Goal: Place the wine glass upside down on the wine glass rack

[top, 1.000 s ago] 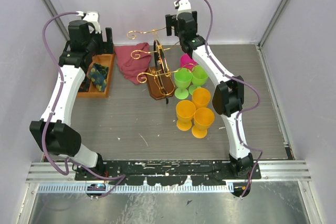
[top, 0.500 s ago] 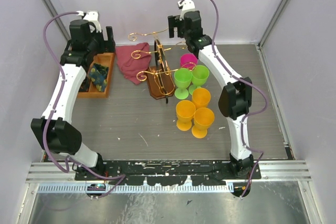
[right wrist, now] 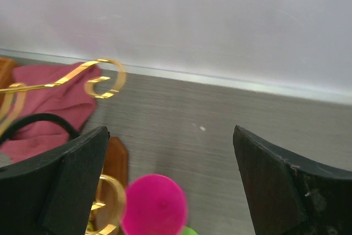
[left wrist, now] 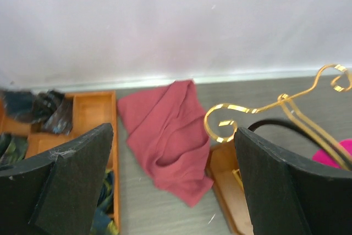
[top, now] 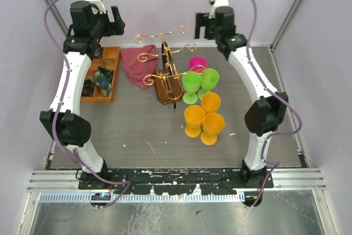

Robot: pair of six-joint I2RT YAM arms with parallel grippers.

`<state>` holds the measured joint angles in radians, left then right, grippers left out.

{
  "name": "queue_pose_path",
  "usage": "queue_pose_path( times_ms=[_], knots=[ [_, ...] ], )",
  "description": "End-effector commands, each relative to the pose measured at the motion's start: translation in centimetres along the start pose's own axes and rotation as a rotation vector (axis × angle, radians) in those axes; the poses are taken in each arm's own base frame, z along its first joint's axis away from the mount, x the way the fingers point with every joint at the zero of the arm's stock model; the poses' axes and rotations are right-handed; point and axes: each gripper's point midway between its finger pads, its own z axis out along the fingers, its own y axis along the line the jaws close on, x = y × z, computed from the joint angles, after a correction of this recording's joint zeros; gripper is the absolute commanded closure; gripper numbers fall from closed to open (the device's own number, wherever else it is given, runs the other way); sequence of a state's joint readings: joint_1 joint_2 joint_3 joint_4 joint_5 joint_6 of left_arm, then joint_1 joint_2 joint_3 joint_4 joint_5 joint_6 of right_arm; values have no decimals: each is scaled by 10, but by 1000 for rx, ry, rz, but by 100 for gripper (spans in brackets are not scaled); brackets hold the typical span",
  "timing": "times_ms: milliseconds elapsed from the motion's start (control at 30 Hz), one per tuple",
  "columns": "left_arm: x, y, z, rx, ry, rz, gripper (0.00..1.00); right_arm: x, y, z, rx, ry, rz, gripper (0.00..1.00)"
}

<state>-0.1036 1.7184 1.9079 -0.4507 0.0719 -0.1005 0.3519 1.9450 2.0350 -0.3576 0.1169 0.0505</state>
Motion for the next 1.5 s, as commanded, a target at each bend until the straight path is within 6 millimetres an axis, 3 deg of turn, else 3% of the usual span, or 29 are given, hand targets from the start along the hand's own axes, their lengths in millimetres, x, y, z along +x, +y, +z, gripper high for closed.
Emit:
queue_pose_path(
  times_ms=[0,133,300,433,800,1100,1167,1333,1467],
  knots=[
    [-24,-24,8,114,-17,-63,2,5,-71,-36,136,71,117,0],
    [-39,-35,15,167,-60,-110,2,41,-92,-47,177,165,112,0],
    [-42,-49,21,245,-72,-162,2,75,-77,-50,78,254,111,8],
    [-38,-50,25,252,-64,-172,2,85,-61,-46,-1,281,140,15],
    [-26,-44,24,225,-40,-163,2,117,-44,-13,-86,347,150,22],
    [-19,-33,26,206,-20,-221,2,138,-24,0,-132,391,116,26],
    [-17,-32,27,204,-20,-226,2,141,-24,1,-134,399,109,32],
    [-14,-35,26,220,-8,-234,2,145,-26,2,-131,417,92,64],
    [-14,-35,25,216,4,-238,2,145,-29,1,-116,420,77,82]
  ],
)
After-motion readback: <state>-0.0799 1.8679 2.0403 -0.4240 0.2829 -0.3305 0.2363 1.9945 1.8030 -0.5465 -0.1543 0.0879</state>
